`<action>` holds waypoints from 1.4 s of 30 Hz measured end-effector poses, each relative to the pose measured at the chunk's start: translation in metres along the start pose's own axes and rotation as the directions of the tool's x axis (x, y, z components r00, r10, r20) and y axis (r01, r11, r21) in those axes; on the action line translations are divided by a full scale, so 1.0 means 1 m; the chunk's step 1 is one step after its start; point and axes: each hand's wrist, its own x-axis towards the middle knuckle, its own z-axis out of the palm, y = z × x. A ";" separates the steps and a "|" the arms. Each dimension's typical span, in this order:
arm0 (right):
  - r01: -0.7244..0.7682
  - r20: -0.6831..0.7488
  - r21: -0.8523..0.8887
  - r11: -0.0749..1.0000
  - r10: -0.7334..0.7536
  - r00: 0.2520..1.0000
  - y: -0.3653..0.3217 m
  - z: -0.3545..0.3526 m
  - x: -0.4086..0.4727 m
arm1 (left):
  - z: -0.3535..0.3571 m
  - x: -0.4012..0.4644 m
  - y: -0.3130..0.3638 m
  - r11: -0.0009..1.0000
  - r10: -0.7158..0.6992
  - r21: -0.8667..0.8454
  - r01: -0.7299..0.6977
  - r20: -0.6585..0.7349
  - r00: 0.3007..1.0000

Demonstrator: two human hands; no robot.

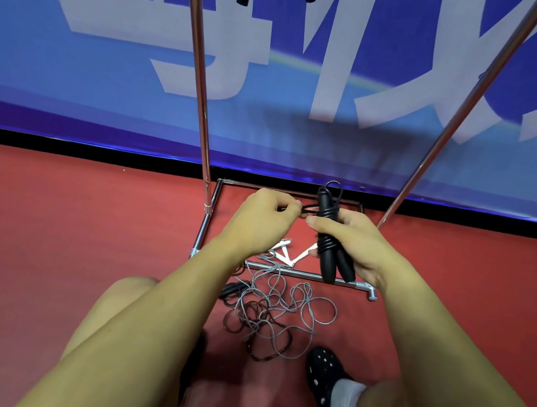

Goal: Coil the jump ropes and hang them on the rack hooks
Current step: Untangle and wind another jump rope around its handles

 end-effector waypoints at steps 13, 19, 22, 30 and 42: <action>0.070 0.123 0.273 0.959 -0.107 0.987 -0.014 -0.009 -0.012 | -0.014 0.007 -0.003 0.981 -0.049 -0.190 0.038 -0.058 0.997; 0.051 0.063 0.117 0.992 -0.059 0.996 -0.002 -0.005 0.001 | -0.005 0.004 -0.001 0.998 0.012 -0.060 -0.015 -0.044 0.999; 0.054 0.010 -0.145 0.988 -0.054 0.999 0.007 -0.004 0.006 | -0.002 0.000 0.003 0.999 -0.029 0.037 0.029 0.015 0.999; 0.081 0.099 -0.291 0.953 -0.054 0.994 0.007 0.009 0.001 | 0.001 0.001 0.002 0.986 -0.091 0.134 0.095 -0.038 0.995; 0.057 0.167 0.211 0.976 -0.094 0.981 0.001 0.014 -0.008 | -0.013 0.001 0.006 0.969 -0.093 -0.229 0.089 -0.009 0.996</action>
